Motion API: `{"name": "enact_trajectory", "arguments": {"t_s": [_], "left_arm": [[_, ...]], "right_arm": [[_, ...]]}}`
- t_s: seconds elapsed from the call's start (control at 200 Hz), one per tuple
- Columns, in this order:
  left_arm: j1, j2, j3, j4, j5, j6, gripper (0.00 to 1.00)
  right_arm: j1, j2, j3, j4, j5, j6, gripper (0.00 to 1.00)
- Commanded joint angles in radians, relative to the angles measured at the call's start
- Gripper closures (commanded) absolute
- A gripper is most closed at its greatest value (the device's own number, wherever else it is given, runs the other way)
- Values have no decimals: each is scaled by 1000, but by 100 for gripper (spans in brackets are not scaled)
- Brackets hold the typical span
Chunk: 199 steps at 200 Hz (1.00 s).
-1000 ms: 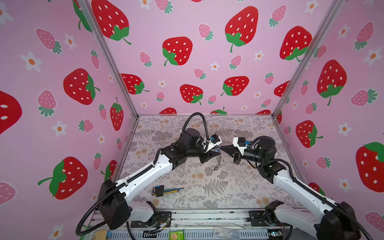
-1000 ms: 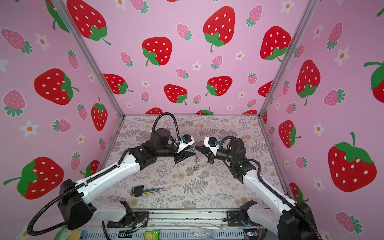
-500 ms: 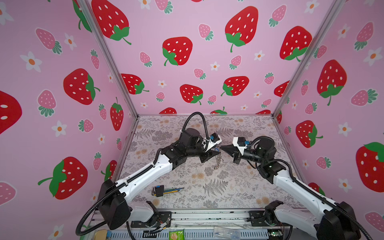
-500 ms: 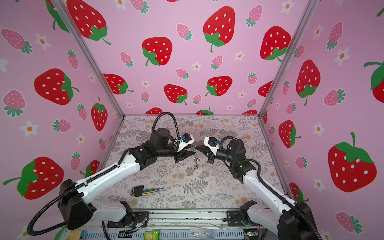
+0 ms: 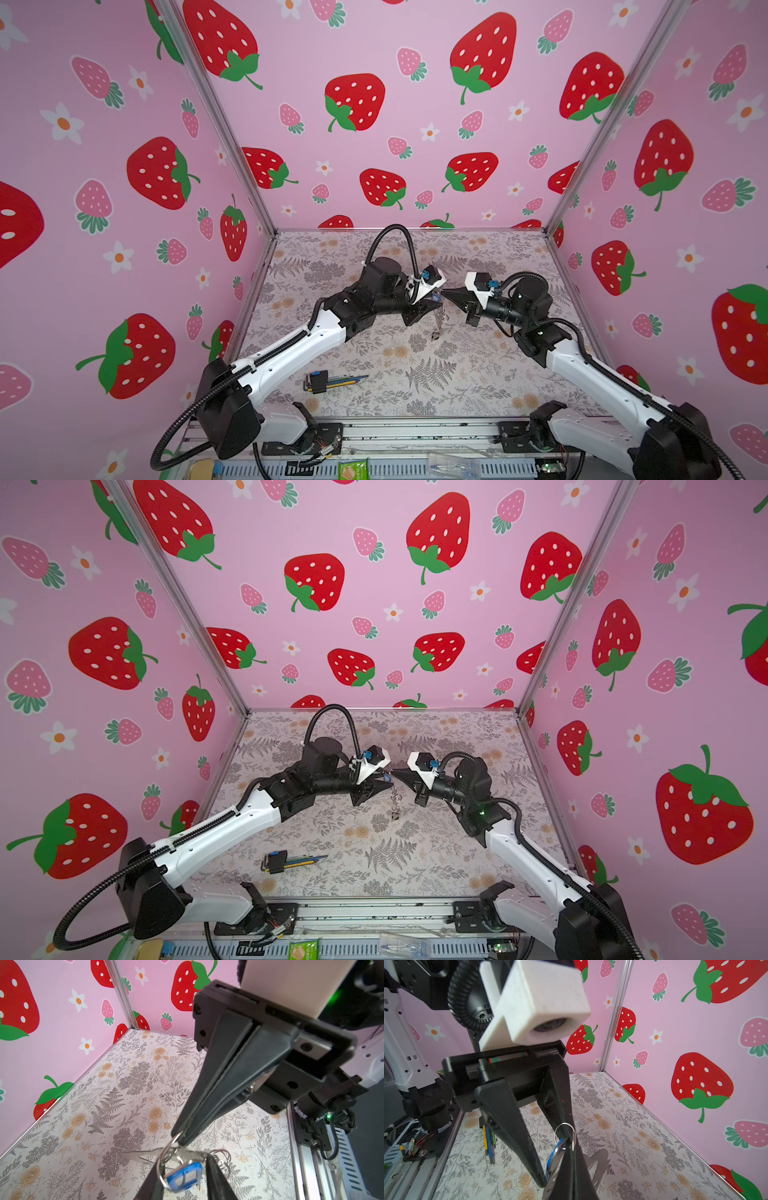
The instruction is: Put the keys on the keyring
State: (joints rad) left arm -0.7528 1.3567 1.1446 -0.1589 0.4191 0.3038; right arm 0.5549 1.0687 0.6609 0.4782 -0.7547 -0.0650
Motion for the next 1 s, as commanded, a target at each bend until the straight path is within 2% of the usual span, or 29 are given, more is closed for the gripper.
{"name": "enact_trajectory", "arguments": {"t_s": [0.0,0.645,0.99], "left_arm": [[-3,-9,6,12,4,4,68],[3,18,-7,-30,91,38,74],[7,6,-8,-13,69,20,73]], "right_arm": [[-4,-1,7,30,11,12,100],[-37,-32,-20,119,-23,76,100],[-48,-36,-29,105,-25,75,100]]}}
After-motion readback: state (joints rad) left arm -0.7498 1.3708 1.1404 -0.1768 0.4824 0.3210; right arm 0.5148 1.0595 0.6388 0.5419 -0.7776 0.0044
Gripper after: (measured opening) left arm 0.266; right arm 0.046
